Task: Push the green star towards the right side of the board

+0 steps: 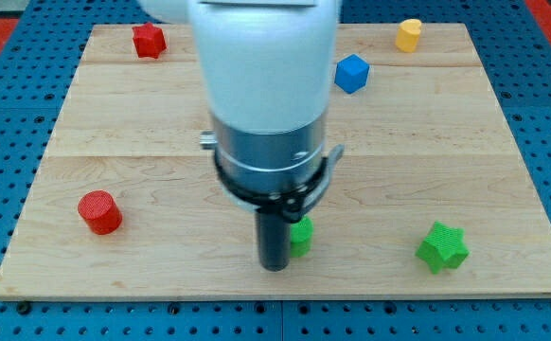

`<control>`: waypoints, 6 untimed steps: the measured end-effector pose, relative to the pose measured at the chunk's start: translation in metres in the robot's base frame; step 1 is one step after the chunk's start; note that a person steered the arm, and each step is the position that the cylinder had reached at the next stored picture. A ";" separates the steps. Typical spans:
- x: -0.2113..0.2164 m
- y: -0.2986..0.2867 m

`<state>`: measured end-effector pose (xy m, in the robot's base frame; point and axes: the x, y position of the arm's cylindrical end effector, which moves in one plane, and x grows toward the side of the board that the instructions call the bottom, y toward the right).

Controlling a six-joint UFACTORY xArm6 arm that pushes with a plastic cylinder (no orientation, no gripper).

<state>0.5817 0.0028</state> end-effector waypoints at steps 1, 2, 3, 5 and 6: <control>-0.007 0.018; 0.026 0.069; 0.017 0.141; -0.009 0.213; 0.019 0.232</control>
